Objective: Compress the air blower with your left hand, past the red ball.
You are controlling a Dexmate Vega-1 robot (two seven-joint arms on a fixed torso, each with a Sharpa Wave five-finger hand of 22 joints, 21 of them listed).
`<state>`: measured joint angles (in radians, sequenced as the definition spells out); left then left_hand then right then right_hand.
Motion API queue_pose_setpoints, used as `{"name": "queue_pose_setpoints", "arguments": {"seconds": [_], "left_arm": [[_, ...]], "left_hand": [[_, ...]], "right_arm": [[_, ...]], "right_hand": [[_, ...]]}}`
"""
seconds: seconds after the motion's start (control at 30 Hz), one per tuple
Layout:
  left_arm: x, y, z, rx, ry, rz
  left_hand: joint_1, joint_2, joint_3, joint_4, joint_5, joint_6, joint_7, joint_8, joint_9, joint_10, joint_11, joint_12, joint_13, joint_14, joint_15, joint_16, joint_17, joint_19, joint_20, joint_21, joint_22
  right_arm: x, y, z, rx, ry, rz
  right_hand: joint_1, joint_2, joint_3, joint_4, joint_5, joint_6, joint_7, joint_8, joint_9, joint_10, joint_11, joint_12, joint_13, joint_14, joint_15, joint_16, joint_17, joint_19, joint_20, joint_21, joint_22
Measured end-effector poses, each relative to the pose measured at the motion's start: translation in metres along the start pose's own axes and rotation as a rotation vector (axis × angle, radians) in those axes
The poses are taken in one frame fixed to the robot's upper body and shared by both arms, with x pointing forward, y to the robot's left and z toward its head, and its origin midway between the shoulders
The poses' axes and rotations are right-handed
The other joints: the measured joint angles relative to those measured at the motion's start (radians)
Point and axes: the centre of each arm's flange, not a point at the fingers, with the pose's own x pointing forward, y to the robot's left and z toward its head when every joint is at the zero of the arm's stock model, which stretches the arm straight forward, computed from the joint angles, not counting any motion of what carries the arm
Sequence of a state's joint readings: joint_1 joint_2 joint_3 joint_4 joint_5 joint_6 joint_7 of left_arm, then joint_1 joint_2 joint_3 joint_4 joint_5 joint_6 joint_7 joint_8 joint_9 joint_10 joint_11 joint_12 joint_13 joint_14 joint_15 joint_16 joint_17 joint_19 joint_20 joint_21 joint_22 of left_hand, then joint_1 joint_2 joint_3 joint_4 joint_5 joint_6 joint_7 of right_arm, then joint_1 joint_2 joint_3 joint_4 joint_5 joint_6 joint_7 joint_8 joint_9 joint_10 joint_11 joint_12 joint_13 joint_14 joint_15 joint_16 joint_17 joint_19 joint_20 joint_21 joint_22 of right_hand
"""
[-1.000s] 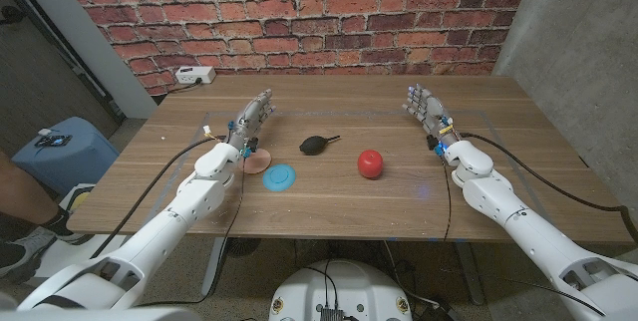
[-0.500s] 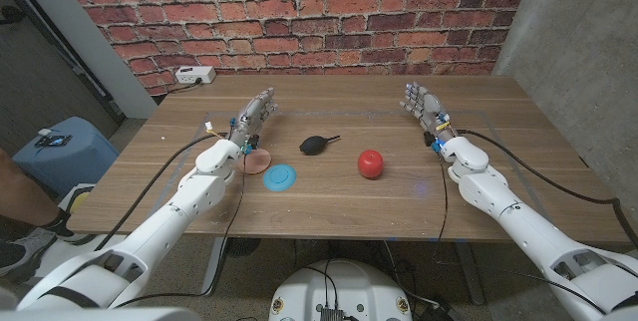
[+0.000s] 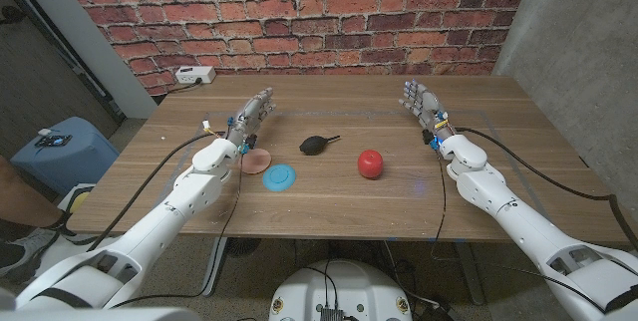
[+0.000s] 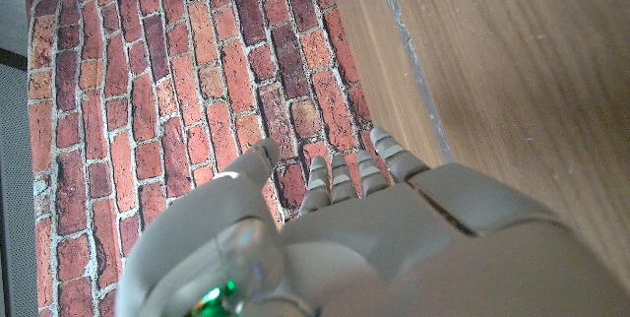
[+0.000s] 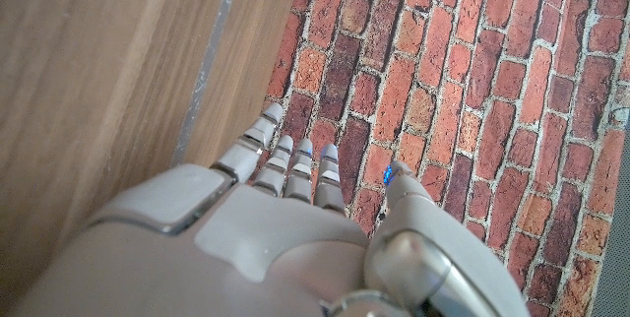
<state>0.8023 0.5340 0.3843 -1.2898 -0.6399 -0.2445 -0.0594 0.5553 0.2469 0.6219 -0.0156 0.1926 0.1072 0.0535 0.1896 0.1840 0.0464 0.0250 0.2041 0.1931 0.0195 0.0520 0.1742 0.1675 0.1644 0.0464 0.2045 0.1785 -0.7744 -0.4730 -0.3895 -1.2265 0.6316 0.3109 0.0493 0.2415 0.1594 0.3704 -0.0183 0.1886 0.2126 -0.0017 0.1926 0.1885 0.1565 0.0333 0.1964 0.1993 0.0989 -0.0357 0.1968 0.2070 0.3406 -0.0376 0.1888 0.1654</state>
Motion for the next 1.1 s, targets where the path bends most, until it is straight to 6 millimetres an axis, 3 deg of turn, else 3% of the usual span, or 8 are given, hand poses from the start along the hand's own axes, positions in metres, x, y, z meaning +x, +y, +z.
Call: {"name": "queue_pose_setpoints", "arguments": {"seconds": [0.3,0.47,1.1], "left_arm": [[-0.003,0.001,0.006,0.019,0.0,-0.012],[-0.003,0.001,0.009,0.034,0.002,-0.022],[-0.008,-0.002,0.032,0.155,0.01,-0.066]], "left_hand": [[0.012,-0.012,-0.001,-0.021,0.004,-0.004,0.004,0.0,0.0,0.0,0.0,0.0,0.0,0.005,0.006,0.0,0.0,0.0,0.0,0.0,-0.002],[0.02,-0.02,0.003,-0.044,0.008,-0.004,0.004,0.0,-0.003,0.004,-0.003,0.0,0.0,0.013,0.023,0.0,0.0,0.007,0.018,0.0,-0.002],[0.049,-0.048,-0.003,-0.108,0.023,0.011,0.018,0.0,-0.003,0.049,0.017,0.015,0.005,0.025,0.043,0.004,0.002,0.007,0.029,0.0,-0.002]], "right_arm": [[0.0,0.0,0.0,-0.002,-0.005,0.001],[-0.001,0.0,0.0,-0.004,-0.006,0.001],[-0.002,0.0,0.002,-0.003,-0.019,-0.001]], "right_hand": [[0.01,0.0,0.004,-0.004,0.0,0.0,0.0,0.0,0.0,0.0,0.0,0.0,0.0,0.0,0.0,0.0,0.0,0.0,0.0,0.0,0.0],[0.01,0.0,0.008,-0.008,0.0,0.0,0.0,0.0,0.0,0.0,0.0,0.0,0.0,0.0,0.0,0.0,0.0,0.0,0.0,0.0,0.0],[0.019,-0.001,0.006,-0.015,0.0,0.0,0.0,0.0,0.0,0.0,0.0,0.0,0.0,0.0,0.0,0.008,0.0,0.004,-0.004,0.0,0.0]]}}
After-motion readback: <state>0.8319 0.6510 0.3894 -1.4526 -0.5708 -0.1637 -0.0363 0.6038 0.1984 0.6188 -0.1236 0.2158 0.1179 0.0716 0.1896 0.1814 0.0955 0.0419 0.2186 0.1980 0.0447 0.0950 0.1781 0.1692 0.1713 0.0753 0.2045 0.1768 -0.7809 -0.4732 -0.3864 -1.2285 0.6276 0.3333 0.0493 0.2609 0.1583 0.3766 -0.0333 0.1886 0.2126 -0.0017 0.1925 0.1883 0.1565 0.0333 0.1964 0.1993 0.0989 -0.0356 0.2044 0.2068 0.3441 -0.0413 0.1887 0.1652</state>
